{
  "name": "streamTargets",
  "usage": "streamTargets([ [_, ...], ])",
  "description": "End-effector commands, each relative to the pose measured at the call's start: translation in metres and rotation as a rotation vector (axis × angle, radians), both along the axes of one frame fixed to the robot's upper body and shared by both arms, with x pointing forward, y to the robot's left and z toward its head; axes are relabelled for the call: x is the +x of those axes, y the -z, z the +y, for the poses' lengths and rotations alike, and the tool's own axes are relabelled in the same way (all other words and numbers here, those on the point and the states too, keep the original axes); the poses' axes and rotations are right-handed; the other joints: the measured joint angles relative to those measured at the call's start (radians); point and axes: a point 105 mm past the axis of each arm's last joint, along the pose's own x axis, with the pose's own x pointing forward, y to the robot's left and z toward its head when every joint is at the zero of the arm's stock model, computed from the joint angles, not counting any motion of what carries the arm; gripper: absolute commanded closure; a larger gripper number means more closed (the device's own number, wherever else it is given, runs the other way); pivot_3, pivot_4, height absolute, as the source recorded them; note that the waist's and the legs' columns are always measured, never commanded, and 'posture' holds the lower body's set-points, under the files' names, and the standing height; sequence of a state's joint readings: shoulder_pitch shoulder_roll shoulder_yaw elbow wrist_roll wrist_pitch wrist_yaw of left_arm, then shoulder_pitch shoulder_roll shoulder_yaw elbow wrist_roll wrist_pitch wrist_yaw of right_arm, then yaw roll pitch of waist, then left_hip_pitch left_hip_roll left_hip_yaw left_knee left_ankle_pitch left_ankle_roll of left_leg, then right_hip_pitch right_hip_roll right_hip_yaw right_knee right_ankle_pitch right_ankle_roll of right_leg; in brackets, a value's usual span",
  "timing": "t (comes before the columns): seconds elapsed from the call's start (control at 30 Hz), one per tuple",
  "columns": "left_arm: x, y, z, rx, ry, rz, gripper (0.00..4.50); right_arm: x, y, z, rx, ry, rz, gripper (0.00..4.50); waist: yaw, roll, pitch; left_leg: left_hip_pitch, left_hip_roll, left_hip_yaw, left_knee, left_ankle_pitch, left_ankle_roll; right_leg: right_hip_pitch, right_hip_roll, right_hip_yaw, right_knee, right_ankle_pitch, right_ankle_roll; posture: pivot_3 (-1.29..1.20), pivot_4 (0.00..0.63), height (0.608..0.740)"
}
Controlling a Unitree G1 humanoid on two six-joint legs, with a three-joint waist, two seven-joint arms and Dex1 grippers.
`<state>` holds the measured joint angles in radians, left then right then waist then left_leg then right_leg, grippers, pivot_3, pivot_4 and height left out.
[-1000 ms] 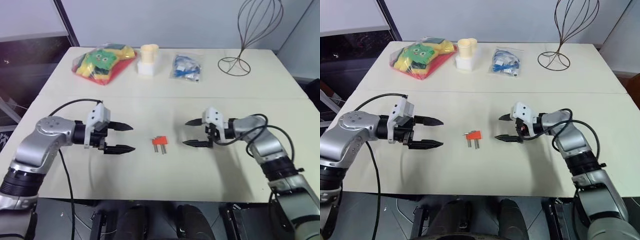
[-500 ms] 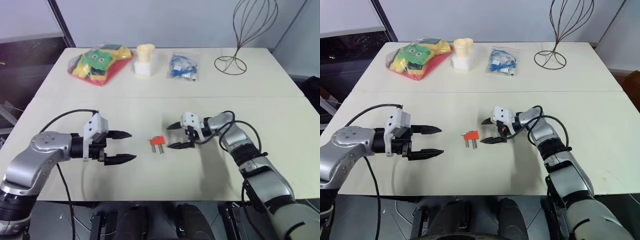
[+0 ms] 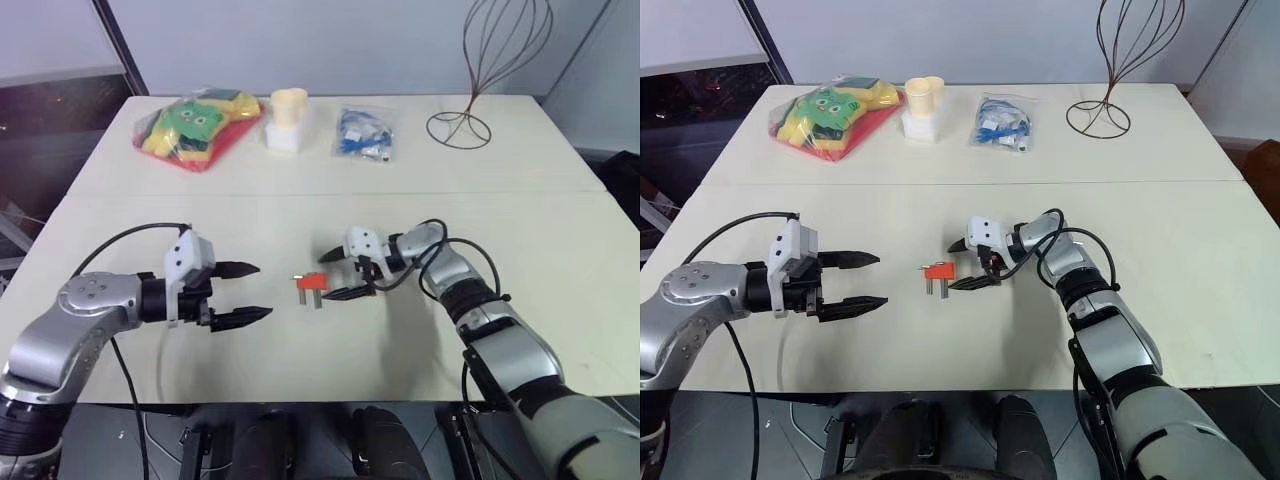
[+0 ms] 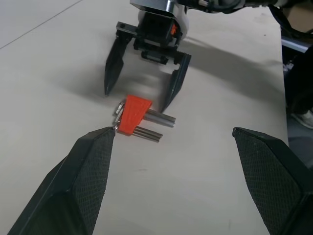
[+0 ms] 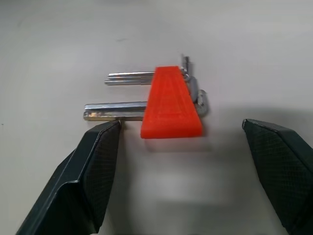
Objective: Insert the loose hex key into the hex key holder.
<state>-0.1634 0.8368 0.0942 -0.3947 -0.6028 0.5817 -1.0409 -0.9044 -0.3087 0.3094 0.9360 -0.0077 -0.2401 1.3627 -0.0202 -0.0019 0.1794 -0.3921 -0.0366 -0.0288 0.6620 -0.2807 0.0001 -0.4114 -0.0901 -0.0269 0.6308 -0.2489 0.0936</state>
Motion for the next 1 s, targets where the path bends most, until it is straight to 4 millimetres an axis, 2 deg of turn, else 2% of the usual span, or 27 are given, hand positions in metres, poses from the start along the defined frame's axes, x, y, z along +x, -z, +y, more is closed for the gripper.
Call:
streamTargets([
  [0.03, 0.002, -0.009, 0.001, -0.015, -0.013, -0.051, 0.43, -0.001, 0.000, 0.001, 0.003, -0.006, -0.014, 2.15, 0.000, 0.000, 0.000, 0.000, 0.000, 0.000, 0.000, 0.000, 0.000, 0.000, 0.000, 0.000, 0.000, 0.000, 0.000, 0.00, 0.150, 0.740],
  [0.1, 0.003, -0.009, 0.001, -0.017, -0.016, -0.053, 0.43, -0.001, 0.001, 0.000, 0.004, -0.001, -0.018, 3.24, 0.000, 0.000, 0.000, 0.000, 0.000, 0.000, 0.000, 0.000, -0.001, 0.000, 0.000, 0.000, 0.000, 0.000, 0.000, 0.00, 0.150, 0.740],
  [0.13, 0.003, -0.008, 0.001, -0.018, -0.016, -0.053, 0.43, -0.001, 0.001, 0.000, 0.005, 0.000, -0.020, 3.52, 0.000, 0.000, 0.000, 0.000, 0.000, 0.000, 0.000, 0.000, -0.001, 0.000, 0.000, 0.000, 0.000, 0.000, 0.000, 0.00, 0.150, 0.740],
  [0.33, 0.007, -0.009, -0.003, -0.027, -0.015, -0.060, 0.43, 0.005, -0.004, -0.002, 0.022, 0.047, -0.053, 3.52, 0.000, 0.000, 0.000, 0.000, 0.000, 0.000, 0.000, 0.000, -0.001, 0.000, 0.000, 0.000, 0.000, 0.000, 0.000, 0.00, 0.150, 0.740],
  [0.43, 0.011, -0.009, -0.004, -0.031, -0.017, -0.063, 0.43, 0.011, -0.018, -0.005, 0.055, 0.073, -0.109, 3.52, 0.002, 0.000, 0.000, 0.000, 0.000, 0.000, 0.000, 0.001, -0.001, 0.000, 0.000, 0.000, 0.001, 0.000, 0.000, 0.00, 0.150, 0.740],
  [0.57, 0.026, -0.016, 0.002, -0.094, -0.087, -0.067, 0.43, 0.019, -0.066, -0.011, 0.094, 0.079, -0.349, 3.52, 0.007, 0.001, 0.001, 0.000, -0.001, 0.000, 0.000, 0.001, -0.001, 0.000, -0.001, 0.000, 0.001, 0.000, 0.000, 0.00, 0.150, 0.740],
  [0.8, 0.071, -0.044, 0.018, -0.229, -0.247, -0.105, 0.43, 0.020, -0.128, -0.029, -0.038, 0.010, -0.830, 3.52, 0.006, 0.001, 0.001, -0.001, -0.001, 0.000, 0.000, 0.002, -0.002, -0.001, 0.002, -0.001, 0.001, 0.000, 0.000, 0.00, 0.150, 0.740],
  [0.87, 0.079, -0.050, 0.019, -0.263, -0.252, -0.100, 0.43, 0.021, -0.138, -0.032, -0.075, -0.010, -0.944, 3.52, 0.006, 0.001, 0.001, -0.001, -0.001, 0.000, 0.000, 0.002, -0.003, -0.002, 0.002, -0.001, 0.001, 0.000, 0.000, 0.00, 0.150, 0.740],
  [0.9, 0.087, -0.058, 0.014, -0.315, -0.249, -0.093, 0.43, 0.022, -0.147, -0.034, -0.106, -0.023, -1.071, 3.52, 0.006, 0.001, 0.001, -0.001, -0.001, 0.000, 0.000, 0.002, -0.004, -0.002, 0.002, -0.001, 0.001, 0.000, 0.000, 0.00, 0.150, 0.740],
  [1.0, 0.097, -0.072, -0.001, -0.405, -0.194, -0.072, 0.43, 0.022, -0.163, -0.033, -0.114, -0.054, -1.280, 3.52, 0.006, 0.000, 0.002, -0.001, -0.001, 0.001, 0.000, 0.003, -0.005, -0.002, 0.003, -0.001, 0.001, 0.000, 0.000, 0.00, 0.150, 0.740],
])
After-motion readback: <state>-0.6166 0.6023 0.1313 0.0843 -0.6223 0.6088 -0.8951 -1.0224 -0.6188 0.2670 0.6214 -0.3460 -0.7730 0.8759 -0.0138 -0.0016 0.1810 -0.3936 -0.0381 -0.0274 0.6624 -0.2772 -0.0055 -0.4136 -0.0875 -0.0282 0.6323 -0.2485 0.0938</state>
